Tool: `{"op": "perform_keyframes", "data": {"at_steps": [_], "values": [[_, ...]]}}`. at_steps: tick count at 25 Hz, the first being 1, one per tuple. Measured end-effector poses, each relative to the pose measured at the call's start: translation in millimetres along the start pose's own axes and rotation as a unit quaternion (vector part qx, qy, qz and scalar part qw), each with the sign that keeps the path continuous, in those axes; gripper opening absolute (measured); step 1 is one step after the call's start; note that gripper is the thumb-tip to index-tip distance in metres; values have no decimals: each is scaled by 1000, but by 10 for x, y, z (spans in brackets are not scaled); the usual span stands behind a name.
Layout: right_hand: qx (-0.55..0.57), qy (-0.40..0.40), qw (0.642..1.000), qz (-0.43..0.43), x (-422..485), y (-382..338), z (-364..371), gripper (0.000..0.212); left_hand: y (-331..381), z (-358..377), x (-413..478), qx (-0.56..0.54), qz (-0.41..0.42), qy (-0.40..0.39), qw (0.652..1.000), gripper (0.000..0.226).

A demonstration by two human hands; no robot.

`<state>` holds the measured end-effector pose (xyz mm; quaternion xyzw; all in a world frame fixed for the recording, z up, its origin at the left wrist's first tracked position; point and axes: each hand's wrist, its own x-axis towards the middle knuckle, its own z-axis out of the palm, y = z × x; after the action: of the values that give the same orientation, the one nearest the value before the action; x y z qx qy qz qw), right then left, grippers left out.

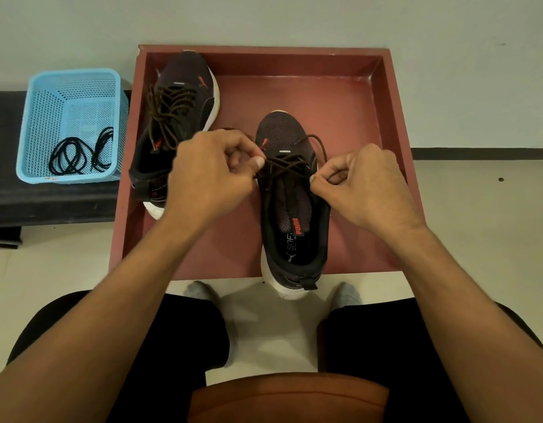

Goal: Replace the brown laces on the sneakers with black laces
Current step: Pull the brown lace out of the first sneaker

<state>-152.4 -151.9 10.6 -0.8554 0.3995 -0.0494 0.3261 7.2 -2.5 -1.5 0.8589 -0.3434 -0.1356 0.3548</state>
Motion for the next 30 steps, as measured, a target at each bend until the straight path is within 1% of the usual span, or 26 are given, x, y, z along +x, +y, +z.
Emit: {"op": "perform_keyframes", "data": {"at_steps": [2, 4, 5, 7, 8, 10, 12, 14, 17, 20, 22, 24, 26, 28, 29, 30], "values": [[3, -3, 1000, 2, 4, 7, 11, 11, -68, -61, 13, 5, -14, 22, 1000, 6], [-1, -1, 1000, 1, 1, 10, 19, 11, -72, -53, 10, 33, -10, 37, 999, 5], [-2, 1, 1000, 0, 0, 11, 22, 10, -49, -36, 0, 49, 6, 34, 998, 7], [-1, 2, 1000, -1, 1, 9, 28, 8, 38, 26, -23, 64, 65, 9, 996, 25], [0, 2, 1000, -1, 1, 7, 29, 8, 102, 67, -39, 69, 97, -11, 993, 30], [0, 5, 1000, -3, -6, 4, 25, 7, 237, 166, -92, 110, 157, -40, 981, 28], [-3, 5, 1000, -10, -17, -6, 16, 7, 288, 258, -119, 174, 182, -38, 967, 23], [-9, 5, 1000, -14, -26, -12, 9, 9, 264, 295, -111, 204, 162, -25, 965, 22], [-12, 8, 1000, -12, -33, -19, 2, 9, 248, 322, -87, 199, 146, -9, 969, 19], [-12, 12, 1000, -15, -28, -10, -12, 9, 263, 317, -75, 177, 130, -8, 976, 11], [-15, 16, 1000, -19, -22, 3, -27, 9, 181, 214, -28, 124, 86, -3, 989, 5], [-17, 19, 999, -19, -8, 18, -35, 9, 84, 57, -5, 71, 22, 17, 997, 2], [-23, 16, 999, -16, 0, 34, -36, 8, 7, -23, -26, 64, -16, 40, 997, 3], [-30, 13, 999, -16, -3, 37, -31, 8, 17, -23, -62, 64, -9, 54, 996, 3], [-33, 14, 999, -18, -4, 38, -28, 8, 53, -6, -73, 59, 9, 53, 997, 5], [-34, 15, 999, -20, -8, 38, -28, 8, 98, 18, -81, 56, 34, 47, 997, 12]]}}
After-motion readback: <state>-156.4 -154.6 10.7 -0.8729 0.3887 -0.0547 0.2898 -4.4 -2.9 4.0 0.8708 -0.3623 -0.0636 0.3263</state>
